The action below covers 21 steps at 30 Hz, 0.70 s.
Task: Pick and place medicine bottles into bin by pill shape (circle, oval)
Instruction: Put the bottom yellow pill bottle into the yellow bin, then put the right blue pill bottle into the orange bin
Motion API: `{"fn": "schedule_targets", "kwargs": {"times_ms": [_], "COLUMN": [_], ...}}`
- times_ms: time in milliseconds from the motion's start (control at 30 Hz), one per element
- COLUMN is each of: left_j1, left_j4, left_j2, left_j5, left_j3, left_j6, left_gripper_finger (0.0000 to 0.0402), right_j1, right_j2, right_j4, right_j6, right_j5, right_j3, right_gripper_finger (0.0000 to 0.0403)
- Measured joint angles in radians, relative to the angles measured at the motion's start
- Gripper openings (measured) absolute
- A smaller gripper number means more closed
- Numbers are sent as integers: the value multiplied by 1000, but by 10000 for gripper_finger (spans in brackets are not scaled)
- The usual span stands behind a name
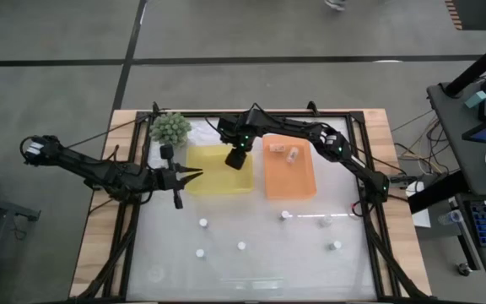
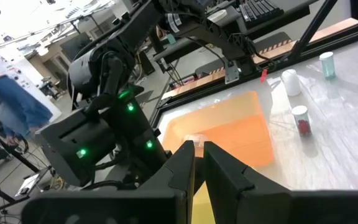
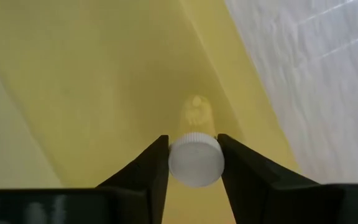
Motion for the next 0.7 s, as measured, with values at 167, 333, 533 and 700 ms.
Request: {"fn": "schedule_targets", "kwargs": {"times_ms": [167, 333, 533, 700], "left_j1": [0, 0, 0, 0], "left_j4": [0, 0, 0, 0], "left_j2": [0, 0, 0, 0], "left_j5": [0, 0, 0, 0], "left_j3": [0, 0, 0, 0], "left_j6": [0, 0, 0, 1], "left_gripper_finger": [19, 19, 19, 19], "right_j1": [0, -2, -2, -2], "right_j2": [0, 0, -3, -4], "right_j4": [6, 8, 7, 4], "right_j6": [1, 2, 10, 13], "right_j5": [0, 2, 2, 2], "right_j3": [0, 0, 0, 16], "right_gripper_finger": [163, 181, 182, 182]}}
